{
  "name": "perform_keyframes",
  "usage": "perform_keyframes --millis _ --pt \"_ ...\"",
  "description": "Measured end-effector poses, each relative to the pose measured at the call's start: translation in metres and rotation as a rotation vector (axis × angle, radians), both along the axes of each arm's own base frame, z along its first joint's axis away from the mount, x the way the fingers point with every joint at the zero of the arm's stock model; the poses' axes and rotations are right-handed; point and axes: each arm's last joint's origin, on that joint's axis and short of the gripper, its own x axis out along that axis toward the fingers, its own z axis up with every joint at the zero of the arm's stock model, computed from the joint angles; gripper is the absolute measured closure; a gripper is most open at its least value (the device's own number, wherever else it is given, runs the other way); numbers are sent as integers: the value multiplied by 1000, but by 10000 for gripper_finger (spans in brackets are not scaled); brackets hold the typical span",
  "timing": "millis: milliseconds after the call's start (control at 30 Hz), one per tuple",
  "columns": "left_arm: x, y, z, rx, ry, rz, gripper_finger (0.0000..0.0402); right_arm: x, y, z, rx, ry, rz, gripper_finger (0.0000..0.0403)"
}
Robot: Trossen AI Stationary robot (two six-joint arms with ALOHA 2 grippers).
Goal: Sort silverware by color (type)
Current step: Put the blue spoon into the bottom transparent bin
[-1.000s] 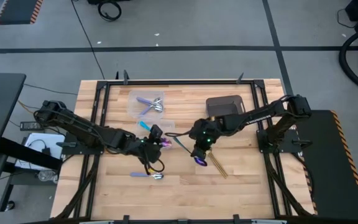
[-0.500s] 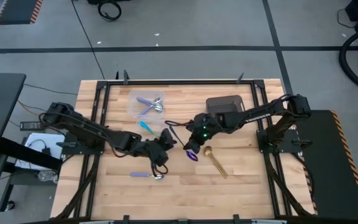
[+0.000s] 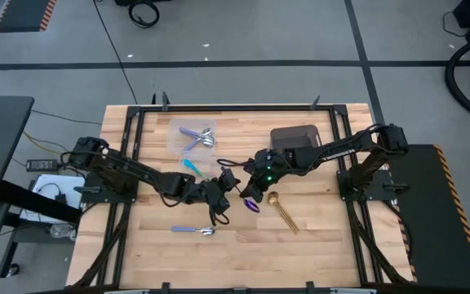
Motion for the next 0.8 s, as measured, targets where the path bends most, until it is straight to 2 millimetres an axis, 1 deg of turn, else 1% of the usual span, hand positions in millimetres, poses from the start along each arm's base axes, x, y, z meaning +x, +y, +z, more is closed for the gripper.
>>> perform_keyframes --millis 167,367,400,533,800 --pt "0 0 0 -5 -2 5 301 0 -1 0 -22 -4 -13 378" --pt "0 0 0 -3 2 5 380 0 -1 0 -24 -5 -12 377" --pt "0 0 -1 -1 7 6 388 0 -1 0 -29 -6 -11 374" --pt "-1 0 -2 1 21 6 390 1 0 0 -67 -16 -23 351" --pt "-7 -2 -8 -22 73 53 392 1 1 0 -75 -28 7 292"
